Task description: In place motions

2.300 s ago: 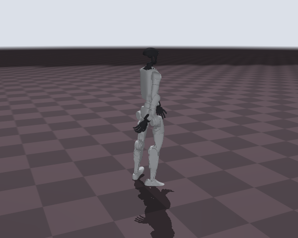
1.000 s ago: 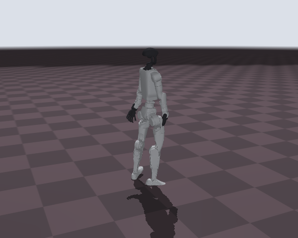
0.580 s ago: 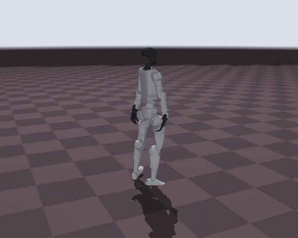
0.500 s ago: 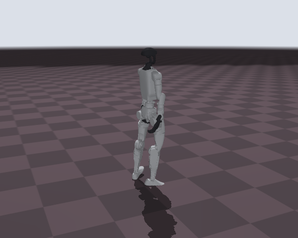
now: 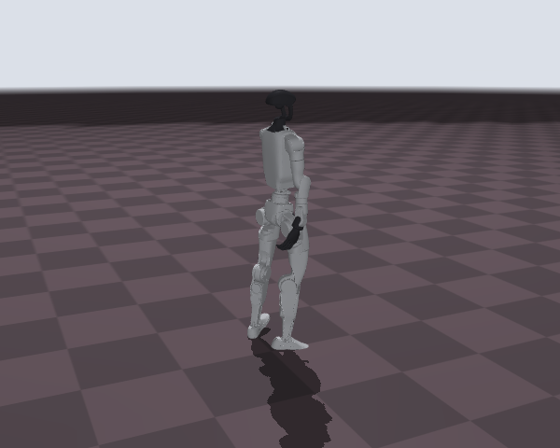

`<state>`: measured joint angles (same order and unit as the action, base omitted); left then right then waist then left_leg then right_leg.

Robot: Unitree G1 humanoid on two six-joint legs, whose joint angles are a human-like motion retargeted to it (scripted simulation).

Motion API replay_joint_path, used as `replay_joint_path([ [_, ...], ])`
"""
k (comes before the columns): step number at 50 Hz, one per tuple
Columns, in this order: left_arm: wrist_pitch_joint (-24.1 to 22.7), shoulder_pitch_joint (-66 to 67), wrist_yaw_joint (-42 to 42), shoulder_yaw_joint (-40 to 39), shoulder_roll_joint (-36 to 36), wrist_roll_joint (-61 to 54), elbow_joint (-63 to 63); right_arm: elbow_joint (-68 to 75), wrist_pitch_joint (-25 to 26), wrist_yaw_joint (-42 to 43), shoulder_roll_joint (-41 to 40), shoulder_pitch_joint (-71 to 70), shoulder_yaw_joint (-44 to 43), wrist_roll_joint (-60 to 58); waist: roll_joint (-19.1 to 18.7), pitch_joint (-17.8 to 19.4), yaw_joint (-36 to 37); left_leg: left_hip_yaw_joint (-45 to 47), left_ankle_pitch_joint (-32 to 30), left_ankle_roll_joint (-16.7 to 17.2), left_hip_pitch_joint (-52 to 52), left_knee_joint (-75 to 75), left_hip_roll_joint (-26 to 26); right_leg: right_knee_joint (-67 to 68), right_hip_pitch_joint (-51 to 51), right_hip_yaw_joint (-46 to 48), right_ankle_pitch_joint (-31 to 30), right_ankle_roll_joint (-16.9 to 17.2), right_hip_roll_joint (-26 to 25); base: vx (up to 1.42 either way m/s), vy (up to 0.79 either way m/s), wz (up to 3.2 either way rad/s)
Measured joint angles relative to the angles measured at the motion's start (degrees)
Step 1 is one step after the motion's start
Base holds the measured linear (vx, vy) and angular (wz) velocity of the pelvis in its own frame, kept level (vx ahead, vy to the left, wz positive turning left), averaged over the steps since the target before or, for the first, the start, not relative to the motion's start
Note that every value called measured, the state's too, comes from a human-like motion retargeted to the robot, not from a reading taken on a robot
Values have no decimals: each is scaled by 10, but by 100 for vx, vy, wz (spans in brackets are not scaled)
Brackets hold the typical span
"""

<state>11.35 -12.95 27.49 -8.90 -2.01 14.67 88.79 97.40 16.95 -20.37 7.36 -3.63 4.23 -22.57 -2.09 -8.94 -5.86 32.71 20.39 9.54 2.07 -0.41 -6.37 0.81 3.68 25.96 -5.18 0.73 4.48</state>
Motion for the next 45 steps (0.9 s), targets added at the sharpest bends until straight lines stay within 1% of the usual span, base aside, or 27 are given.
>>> replay_joint_path([
  [2,29,45,-9,-41,-14,5,68,-22,-34,-63,-35,-54,28,-41,-3,2,-3,10,0,3,7,-3,-2,2,4,-11,-2,-1,-3,2,-5,-40],
  [3,54,78,-12,-60,-21,4,82,-50,-49,-95,-52,-74,44,-58,-5,4,-5,17,0,5,11,-5,-3,3,6,-17,-3,-2,-5,4,-6,-48],
  [5,98,161,-12,-89,-32,-10,86,-113,-82,-154,-81,-108,78,-81,-7,9,-10,31,0,8,19,-9,-5,5,10,-29,-5,-4,-9,5,-4,-54],
  [7,117,244,-11,-109,-39,-40,86,-175,-117,-194,-103,-136,111,-88,-9,11,-16,46,0,12,26,-13,-8,7,16,-42,-8,-5,-13,4,-3,-56],
  [8,119,281,-14,-122,-40,-53,86,-204,-135,-209,-113,-147,126,-87,-9,11,-19,53,0,14,29,-14,-9,7,19,-49,-10,-5,-15,5,-3,-54],
  [10,106,348,-21,-154,-36,-61,86,-254,-177,-225,-124,-165,150,-86,-10,10,-20,67,0,17,34,-17,-12,9,25,-60,-12,-5,-19,3,0,-50],
  [12,91,395,-16,-185,-33,-56,86,-291,-218,-223,-122,-175,168,-91,-12,10,-19,77,0,20,36,-19,-14,10,30,-69,-14,-4,-22,0,3,-38],
  [15,107,430,-10,-203,-35,-64,86,-318,-257,-195,-112,-171,186,-107,-13,13,-21,80,0,21,36,-20,-16,11,32,-72,-14,-3,-24,-1,1,-7],
  [16,115,428,-18,-198,-39,-76,86,-313,-256,-182,-108,-163,187,-114,-11,14,-23,77,-1,20,35,-19,-15,11,31,-69,-13,-3,-24,-1,-2,23],
  [17,121,423,-27,-193,-43,-89,86,-305,-252,-170,-103,-154,188,-120,-10,15,-25,73,-1,19,34,-19,-15,10,29,-66,-11,-3,-23,0,-2,34],
  [19,122,392,-48,-175,-51,-113,86,-272,-227,-151,-91,-129,181,-131,-7,15,-27,61,-3,18,28,-16,-14,9,25,-58,-8,-2,-20,-1,-1,42],
  [23,116,271,-46,-133,-57,-123,86,-151,-151,-104,-58,-71,129,-140,-1,12,-20,36,-5,12,17,-11,-9,6,14,-35,-2,1,-12,-2,2,49],
  [25,112,190,-22,-112,-52,-116,86,-66,-108,-61,-35,-49,88,-129,3,13,-14,21,-6,9,11,-8,-6,2,6,-18,0,2,-8,-3,4,57],
  [27,100,102,12,-92,-42,-111,86,0,-52,-24,-7,-18,47,-108,8,15,-3,11,-6,6,8,-4,-4,-2,-4,-7,1,3,-5,-2,6,29],
  [28,89,57,27,-84,-33,-109,86,0,-13,-16,9,11,33,-95,11,17,12,16,-5,6,8,-3,-4,-5,-10,-11,4,5,-6,-2,7,-13],
  [30,57,-24,46,-86,-8,-93,80,0,42,1,36,66,5,-66,17,19,33,18,-4,4,8,-1,-2,-2,-10,-9,5,5,-2,-3,5,9],
  [32,28,-79,64,-68,21,-94,39,0,60,24,55,111,-25,-47,18,23,16,-11,-6,0,0,2,2,-7,-16,20,2,5,3,-2,3,79],
  [36,-24,-140,87,-13,55,-98,-66,0,38,59,80,174,-72,-56,16,15,9,-11,-5,-1,-10,4,4,-9,-12,24,4,6,5,0,1,8],
  [40,-59,-151,74,40,44,-56,-161,0,28,76,100,197,-89,-56,8,7,-2,-3,-4,-2,-13,4,2,-9,-6,23,2,6,5,0,1,-11],
  [42,-69,-144,53,65,27,-26,-185,0,39,85,104,194,-80,-31,5,8,0,3,-3,-1,-9,4,2,-8,-4,19,1,6,5,0,1,-26],
  [45,-68,-118,11,84,14,13,-183,0,59,103,96,173,-51,8,3,6,8,10,-1,-1,-3,2,2,-7,-4,14,0,5,4,1,0,-14],
])
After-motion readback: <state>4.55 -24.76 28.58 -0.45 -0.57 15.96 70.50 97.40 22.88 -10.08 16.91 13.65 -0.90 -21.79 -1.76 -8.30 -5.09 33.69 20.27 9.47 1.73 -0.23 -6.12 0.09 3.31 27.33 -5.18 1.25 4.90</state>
